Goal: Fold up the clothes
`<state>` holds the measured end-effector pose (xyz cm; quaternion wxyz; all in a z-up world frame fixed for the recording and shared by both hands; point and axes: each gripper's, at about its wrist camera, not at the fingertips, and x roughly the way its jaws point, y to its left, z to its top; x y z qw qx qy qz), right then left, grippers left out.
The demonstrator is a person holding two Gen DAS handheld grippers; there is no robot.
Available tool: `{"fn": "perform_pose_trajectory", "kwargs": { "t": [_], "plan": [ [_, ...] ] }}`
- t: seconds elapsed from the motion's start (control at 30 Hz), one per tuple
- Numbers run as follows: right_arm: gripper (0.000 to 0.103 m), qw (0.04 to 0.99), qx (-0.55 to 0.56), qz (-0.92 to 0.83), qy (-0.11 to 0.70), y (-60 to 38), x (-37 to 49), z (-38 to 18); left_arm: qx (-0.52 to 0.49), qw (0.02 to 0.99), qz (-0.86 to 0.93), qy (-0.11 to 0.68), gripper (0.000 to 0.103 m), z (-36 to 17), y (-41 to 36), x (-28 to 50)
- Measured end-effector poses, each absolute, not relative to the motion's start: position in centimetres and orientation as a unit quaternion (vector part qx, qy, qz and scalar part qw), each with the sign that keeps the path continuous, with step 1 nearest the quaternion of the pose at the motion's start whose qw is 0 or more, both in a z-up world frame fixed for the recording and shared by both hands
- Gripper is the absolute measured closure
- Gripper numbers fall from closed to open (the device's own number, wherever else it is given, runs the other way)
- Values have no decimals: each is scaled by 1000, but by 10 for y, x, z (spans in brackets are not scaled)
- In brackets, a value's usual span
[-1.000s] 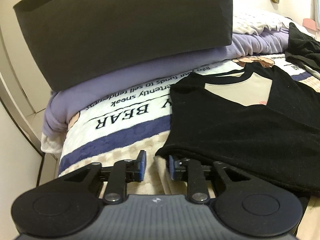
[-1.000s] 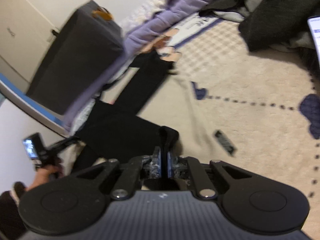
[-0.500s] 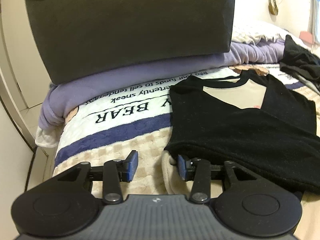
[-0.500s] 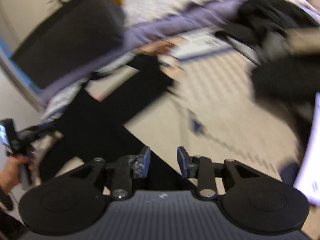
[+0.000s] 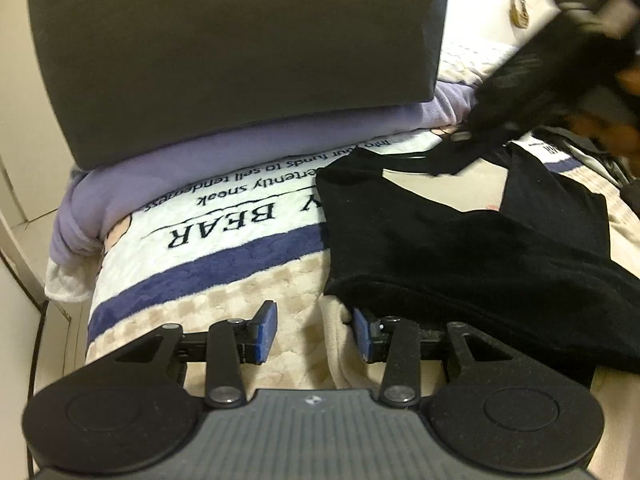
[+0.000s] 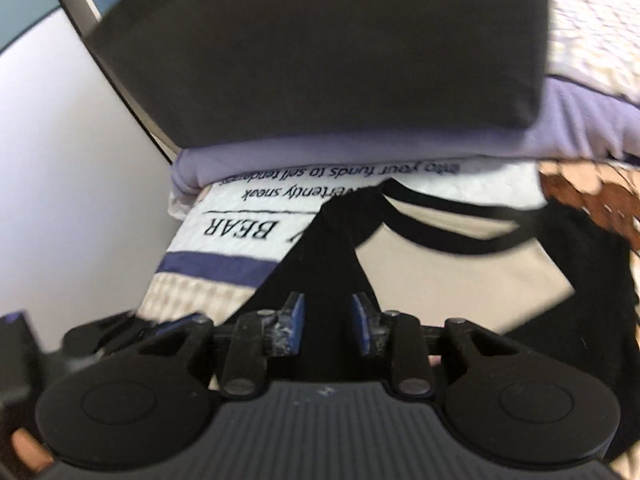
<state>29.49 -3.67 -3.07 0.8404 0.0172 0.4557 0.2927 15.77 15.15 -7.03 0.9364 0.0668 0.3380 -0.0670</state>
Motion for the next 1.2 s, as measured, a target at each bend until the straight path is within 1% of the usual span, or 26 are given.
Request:
{"fn": "perform_pose_trajectory", "kwargs": {
  "t": [0.13,0.23,0.27,0.37,0.43,0.47,0.5,0.53,0.73,0.87,1.2],
  "plan": [
    [73,839,-5,289,462,-19,314,-38,88,935,-82,332,62,-69,149,158],
    [73,840,-29,283,461,-5,330,-46,105,931,-102,335,81,-68,143,159],
    [73,841,-30,283,460,-2,333,-47,108,930,-108,335,84,-68,141,159],
    [73,841,-31,283,460,6,343,-53,133,930,-107,325,88,-71,134,157],
    [73,839,-40,283,463,13,348,-59,132,930,-105,326,90,-73,134,157],
    [76,838,-45,285,464,15,348,-61,124,931,-103,329,92,-74,136,158],
    [90,836,-48,288,465,17,349,-62,115,931,-101,332,92,-74,138,159],
    [97,832,-49,296,466,20,349,-65,106,931,-99,335,93,-73,141,160],
    [98,837,-13,320,444,24,352,-51,72,934,-85,340,93,-71,149,162],
    [99,844,-34,318,431,35,361,-39,62,935,-73,342,93,-72,151,162],
    [99,841,-45,326,429,60,380,-60,62,934,-60,347,93,-77,154,161]
  ]
}}
